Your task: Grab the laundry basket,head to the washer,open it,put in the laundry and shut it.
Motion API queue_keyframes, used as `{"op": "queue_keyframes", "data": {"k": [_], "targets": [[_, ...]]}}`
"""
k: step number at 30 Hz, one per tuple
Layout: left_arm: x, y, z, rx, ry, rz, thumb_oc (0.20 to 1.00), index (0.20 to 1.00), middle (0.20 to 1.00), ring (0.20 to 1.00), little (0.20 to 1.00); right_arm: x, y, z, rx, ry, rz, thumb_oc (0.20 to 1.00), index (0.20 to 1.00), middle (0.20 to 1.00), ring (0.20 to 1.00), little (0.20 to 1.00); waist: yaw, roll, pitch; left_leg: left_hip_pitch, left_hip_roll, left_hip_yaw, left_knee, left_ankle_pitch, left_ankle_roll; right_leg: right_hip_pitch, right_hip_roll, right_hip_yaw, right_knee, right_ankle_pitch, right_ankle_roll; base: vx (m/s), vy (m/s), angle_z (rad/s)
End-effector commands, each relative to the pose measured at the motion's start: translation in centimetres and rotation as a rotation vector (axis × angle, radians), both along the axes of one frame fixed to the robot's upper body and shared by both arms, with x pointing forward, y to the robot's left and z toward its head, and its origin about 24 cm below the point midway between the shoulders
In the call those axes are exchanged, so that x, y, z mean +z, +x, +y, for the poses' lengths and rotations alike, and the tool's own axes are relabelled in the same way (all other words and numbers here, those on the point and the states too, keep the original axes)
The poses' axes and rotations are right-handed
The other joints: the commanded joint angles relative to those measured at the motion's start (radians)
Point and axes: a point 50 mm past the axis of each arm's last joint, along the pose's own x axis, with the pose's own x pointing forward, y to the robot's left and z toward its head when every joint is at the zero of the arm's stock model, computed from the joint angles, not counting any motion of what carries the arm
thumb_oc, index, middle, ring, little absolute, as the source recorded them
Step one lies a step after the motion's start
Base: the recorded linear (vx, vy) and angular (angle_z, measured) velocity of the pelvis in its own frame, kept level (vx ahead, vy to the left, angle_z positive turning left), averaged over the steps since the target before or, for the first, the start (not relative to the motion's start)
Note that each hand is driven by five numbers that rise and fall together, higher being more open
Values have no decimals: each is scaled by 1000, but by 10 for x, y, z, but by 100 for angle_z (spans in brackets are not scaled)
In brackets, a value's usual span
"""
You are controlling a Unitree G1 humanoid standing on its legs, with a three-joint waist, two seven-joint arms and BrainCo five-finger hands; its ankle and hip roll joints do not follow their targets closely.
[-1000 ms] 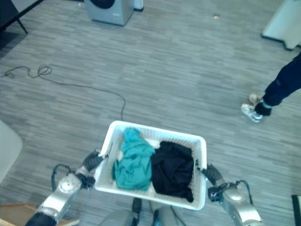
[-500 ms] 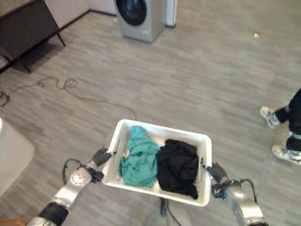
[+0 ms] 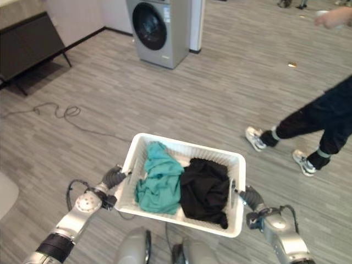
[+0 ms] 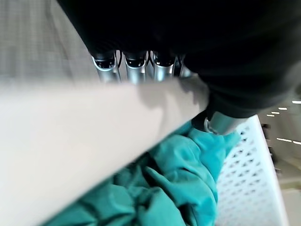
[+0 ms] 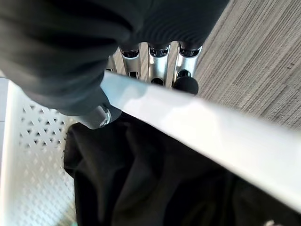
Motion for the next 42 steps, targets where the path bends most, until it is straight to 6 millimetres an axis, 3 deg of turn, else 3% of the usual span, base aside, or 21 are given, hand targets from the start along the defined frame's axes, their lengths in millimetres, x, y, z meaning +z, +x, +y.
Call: {"op": "queue_keyframes", "data": {"k": [1, 4, 7, 8, 9, 11, 13, 14, 15, 16, 17, 18, 21, 22, 25, 29, 31, 32, 35, 38, 42], "targets": [[30, 14, 52, 232, 36, -116, 200, 200, 200, 200, 200, 40, 15, -6, 59, 27, -234, 200, 200, 200, 200, 200, 112, 10, -15, 43, -34, -16, -752, 305, 64, 235, -14, -9, -143, -74, 183, 271, 55, -29], [26, 9, 57, 249, 23, -105, 200, 200, 200, 200, 200, 32, 18, 4, 81, 37, -216, 200, 200, 200, 200, 200, 143, 12, -42, 20, -33, -46, -721, 322, 64, 325, -23, 48, -127, -131, 195, 523, 152, -20], [21, 4, 58, 251, 26, -86, 200, 200, 200, 200, 200, 29, 19, 7, 84, 37, -208, 200, 200, 200, 200, 200, 152, 9, -63, 25, -41, -42, -661, 342, 80, 336, -52, 69, -80, -111, 213, 610, 264, -41], [14, -2, 62, 259, 38, -61, 200, 200, 200, 200, 200, 24, 18, 11, 88, 51, -196, 200, 200, 200, 200, 200, 158, -17, -77, 37, -81, -25, -601, 292, 108, 306, -98, 81, 64, 39, 281, 363, 167, -29], [14, -2, 62, 260, 37, -61, 200, 200, 200, 200, 200, 24, 18, 11, 88, 51, -196, 200, 200, 200, 200, 200, 160, -15, -79, 34, -77, -24, -601, 293, 107, 302, -94, 84, 63, 42, 281, 469, 223, -29], [11, -7, 67, 262, 58, -37, 200, 200, 200, 200, 200, 17, 18, 16, 94, 46, -175, 200, 200, 200, 200, 200, 143, -5, -73, 93, -94, -18, -586, 234, 152, 186, -89, 91, 350, 227, 339, 342, 180, -39], [10, -7, 68, 263, 65, -30, 200, 200, 200, 200, 200, 15, 20, 18, 96, 43, -172, 200, 200, 200, 200, 200, 135, 2, -66, 117, -98, -21, -591, 218, 165, 139, -81, 82, 423, 224, 343, 347, 176, -33], [15, -5, 70, 271, 73, -45, 200, 200, 200, 200, 200, 15, 22, 20, 103, 41, -172, 200, 200, 200, 200, 200, 113, 20, -46, 185, -104, -30, -608, 186, 179, 36, -132, 37, 446, 154, 319, 561, 193, -10], [16, -4, 70, 266, 65, -49, 200, 200, 200, 200, 200, 15, 23, 16, 97, 35, -164, 200, 200, 200, 200, 200, 95, 31, -35, 236, -110, -49, -622, 161, 179, -17, -160, -7, 322, 66, 278, 547, 123, 33], [15, -5, 70, 265, 62, -43, 200, 200, 200, 200, 200, 13, 22, 16, 99, 35, -154, 200, 200, 200, 200, 200, 86, 36, -37, 253, -110, -59, -626, 153, 174, -22, -163, -24, 264, 42, 272, 345, 14, 29], [15, -5, 70, 265, 62, -44, 200, 200, 200, 200, 200, 13, 22, 16, 99, 35, -154, 200, 200, 200, 200, 200, 85, 37, -36, 254, -110, -60, -626, 153, 174, -21, -163, -25, 263, 42, 272, 341, -105, 47], [12, -8, 71, 274, 56, -35, 200, 200, 200, 200, 200, 13, 23, 12, 96, 28, -147, 200, 200, 200, 200, 200, 71, 37, -32, 288, -108, -76, -632, 121, 156, -62, -180, -23, 71, 46, 275, 308, -159, 26], [9, -9, 72, 284, 56, -33, 200, 200, 200, 200, 200, 11, 23, 10, 88, 22, -136, 200, 200, 200, 200, 200, 63, 30, -19, 327, -104, -97, -641, 95, 137, -89, -204, 7, -84, 100, 292, 316, -199, 23], [9, -7, 70, 284, 55, -35, 200, 200, 200, 200, 200, 10, 20, 5, 74, 6, -130, 200, 200, 200, 200, 200, 49, 18, -10, 357, -101, -114, -626, 61, 124, -119, -230, 30, -151, 154, 315, 337, -233, 31], [7, -5, 67, 275, 59, -34, 200, 200, 200, 200, 200, 7, 13, 1, 57, 0, -114, 200, 200, 200, 200, 200, 35, 3, -9, 383, -98, -132, -595, 29, 111, -114, -212, 63, -117, 158, 324, 308, -231, 33], [3, -6, 60, 249, 58, -16, 200, 200, 200, 200, 200, 3, -1, -8, 16, 9, -99, 200, 200, 200, 200, 200, 17, -9, -34, 393, -15, -182, -493, 38, 76, -62, -166, 19, -80, 121, 286, 308, -331, 94], [5, -8, 62, 257, 50, -19, 200, 200, 200, 200, 200, 14, 3, -12, 29, -9, -137, 200, 200, 200, 200, 200, 28, -23, -8, 267, 1, -219, -219, 114, 96, -1, -122, 0, -100, 99, 237, 124, -345, 36], [4, -8, 62, 261, 45, -17, 200, 200, 200, 200, 200, 15, 3, -16, 23, -26, -136, 200, 200, 200, 200, 200, 32, -25, 1, 233, 6, -217, -185, 128, 108, 13, -109, -4, -106, 84, 224, 85, -289, -9], [9, -4, 59, 262, 29, -36, 200, 200, 200, 200, 200, 18, 3, -21, -3, -29, -150, 200, 200, 200, 200, 200, 42, -33, 14, 162, -7, -161, -332, 108, 111, 39, -100, -16, -122, 61, 221, 112, -71, -18], [7, -3, 57, 263, 29, -38, 200, 200, 200, 200, 200, 17, 2, -21, -32, -22, -165, 200, 200, 200, 200, 200, 48, -21, 3, 178, 3, -79, -529, 153, 84, 61, -94, -25, -128, 40, 231, 132, 71, -7], [0, -3, 49, 244, 24, -22, 200, 200, 200, 200, 200, 13, 1, -19, -57, -19, -169, 200, 200, 200, 200, 200, 40, -10, -25, 230, -24, -65, -608, 160, 82, 71, -119, -14, -132, 36, 244, 152, 140, -27]]}}
